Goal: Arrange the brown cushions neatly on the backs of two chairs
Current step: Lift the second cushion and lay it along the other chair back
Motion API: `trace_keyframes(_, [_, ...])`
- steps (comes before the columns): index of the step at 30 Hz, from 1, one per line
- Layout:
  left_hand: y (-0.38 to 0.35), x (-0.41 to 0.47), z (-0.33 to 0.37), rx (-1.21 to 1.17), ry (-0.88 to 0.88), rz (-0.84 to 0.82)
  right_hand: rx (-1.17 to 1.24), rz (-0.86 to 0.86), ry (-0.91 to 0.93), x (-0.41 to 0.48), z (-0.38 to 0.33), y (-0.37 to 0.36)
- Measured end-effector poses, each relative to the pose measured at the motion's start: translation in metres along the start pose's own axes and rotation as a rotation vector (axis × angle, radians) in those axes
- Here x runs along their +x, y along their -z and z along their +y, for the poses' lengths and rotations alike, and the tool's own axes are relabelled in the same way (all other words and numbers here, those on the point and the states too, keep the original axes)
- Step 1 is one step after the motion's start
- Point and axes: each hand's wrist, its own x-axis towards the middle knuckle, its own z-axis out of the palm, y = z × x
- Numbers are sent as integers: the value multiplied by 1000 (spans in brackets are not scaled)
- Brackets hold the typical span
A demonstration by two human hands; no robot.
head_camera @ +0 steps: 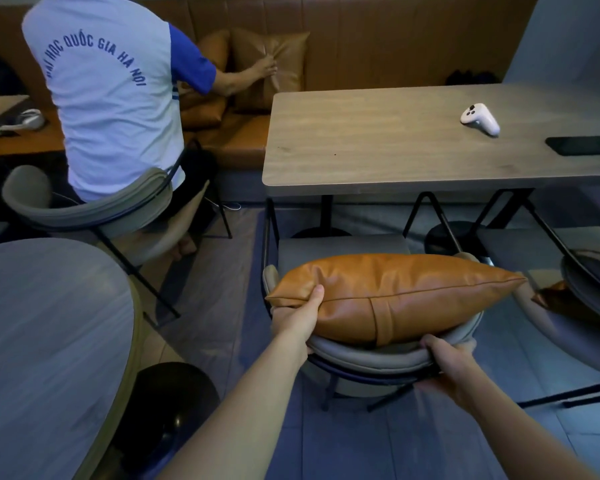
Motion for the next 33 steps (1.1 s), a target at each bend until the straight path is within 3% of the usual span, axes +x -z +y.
trace_keyframes(7, [10,-2,4,26,39,-98,115,99,58,-25,27,-37])
trace_keyframes(11, [19,-1,-2,19,47,-111,-352,412,202,-42,36,-55])
trace_keyframes(15, [24,-2,-4,9,46,-139,-767,558,422,-57,38,-45])
trace_keyframes(18, [24,-2,-3,6,51,-151,-1044,642,827,-64,39,-47])
trace_keyframes(21, [26,1,-4,22,50,-185,-1229,444,1113,-76,40,-64])
trace_keyframes(23, [26,3,-5,30,37,-182,-1273,279,1135,-85,37,-81])
trace_keyframes(27, [29,6,-3,-22,50,-195,-1357,120,1050,-82,36,-111])
trace_keyframes(33, [35,8,1,-57,70,-247,-1375,180,982,-75,38,-129])
